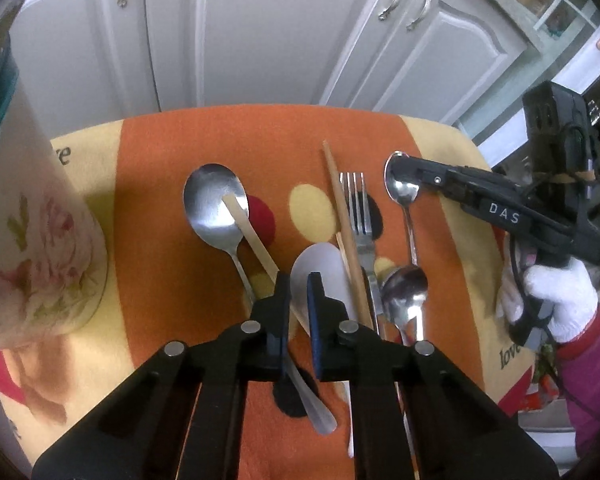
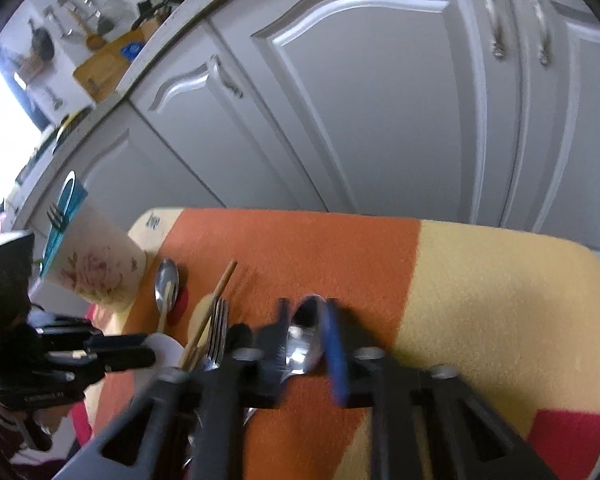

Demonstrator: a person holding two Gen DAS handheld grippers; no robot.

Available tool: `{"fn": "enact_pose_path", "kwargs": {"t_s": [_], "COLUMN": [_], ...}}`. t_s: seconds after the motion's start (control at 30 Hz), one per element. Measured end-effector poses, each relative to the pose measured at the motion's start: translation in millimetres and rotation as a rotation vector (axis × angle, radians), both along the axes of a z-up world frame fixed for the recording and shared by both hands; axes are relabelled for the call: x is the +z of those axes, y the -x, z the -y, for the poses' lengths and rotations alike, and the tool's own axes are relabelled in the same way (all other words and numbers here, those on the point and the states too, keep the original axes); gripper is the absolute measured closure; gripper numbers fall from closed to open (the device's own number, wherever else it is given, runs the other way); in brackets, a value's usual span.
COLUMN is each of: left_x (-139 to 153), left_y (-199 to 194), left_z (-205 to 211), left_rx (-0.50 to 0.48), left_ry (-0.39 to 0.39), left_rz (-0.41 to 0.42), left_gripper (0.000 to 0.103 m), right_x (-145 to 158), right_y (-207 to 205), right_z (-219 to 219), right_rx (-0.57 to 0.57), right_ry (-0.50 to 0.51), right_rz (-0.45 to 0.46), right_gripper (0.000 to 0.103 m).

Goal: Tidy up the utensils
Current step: 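Grasp the white ceramic spoon with the left tool while the right tool grasps a steel spoon, then lift both spoons into the teal-lidded holder and open both tools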

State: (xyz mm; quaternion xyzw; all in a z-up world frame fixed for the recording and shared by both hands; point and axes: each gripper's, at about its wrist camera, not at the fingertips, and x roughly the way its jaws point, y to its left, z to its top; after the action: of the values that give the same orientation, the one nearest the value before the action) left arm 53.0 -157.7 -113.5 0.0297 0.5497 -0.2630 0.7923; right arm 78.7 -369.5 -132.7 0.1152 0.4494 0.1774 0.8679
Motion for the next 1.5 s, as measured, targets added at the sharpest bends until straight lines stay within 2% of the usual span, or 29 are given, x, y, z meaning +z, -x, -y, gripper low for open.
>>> {"fn": "enact_pose_path", "kwargs": {"t_s": [0.1,0.3,0.63,0.83,1.0,1.13,1.3,1.4,1.5], "left_x": [6.7,27.9,79.2,130.1,193.5,247.3,297.7,307.4,302.8], "left_y": [5.9,26.1,61.3,81.7,93.0,83.6,55.6,32.9,7.6], "left_z": [-4.9,-7.9,-23.8,-39.5,-58.3,-85.4,-123.5,-143.8,-160.8], "left_rx": [-0.001,-0.022,-0.014,0.013,0.032,0.069,0.145,0.189,0.226], "left_ry": [0.037,0.066,0.114,0.188,0.224,0.247,0.213,0.188,0.158], "left_rz": [-0.002,0.041,0.119,0.185,0.272,0.346,0.45,0.488,0.51], "left_gripper": [0.099,0.101,0.102,0.102,0.102,0.102,0.102,0.102,0.102], "right_x": [7.5,28.1,94.5,131.4,166.9,198.9,240.3,260.7,271.0], "right_y": [10.4,35.3,81.8,94.0,96.1,89.1,69.3,51.0,30.8], "right_z": [-3.0,2.1,-6.5,-13.6,-31.1,-55.1,-94.5,-119.4,-144.4], "right_rx": [0.008,-0.015,-0.006,0.016,0.055,0.087,0.127,0.139,0.132], "right_ry": [0.037,0.025,0.064,0.067,0.051,0.042,0.03,0.032,0.055], "right_rz": [0.036,0.092,0.237,0.297,0.354,0.413,0.491,0.526,0.556], "right_gripper": [0.1,0.101,0.101,0.101,0.101,0.101,0.101,0.101,0.101]}}
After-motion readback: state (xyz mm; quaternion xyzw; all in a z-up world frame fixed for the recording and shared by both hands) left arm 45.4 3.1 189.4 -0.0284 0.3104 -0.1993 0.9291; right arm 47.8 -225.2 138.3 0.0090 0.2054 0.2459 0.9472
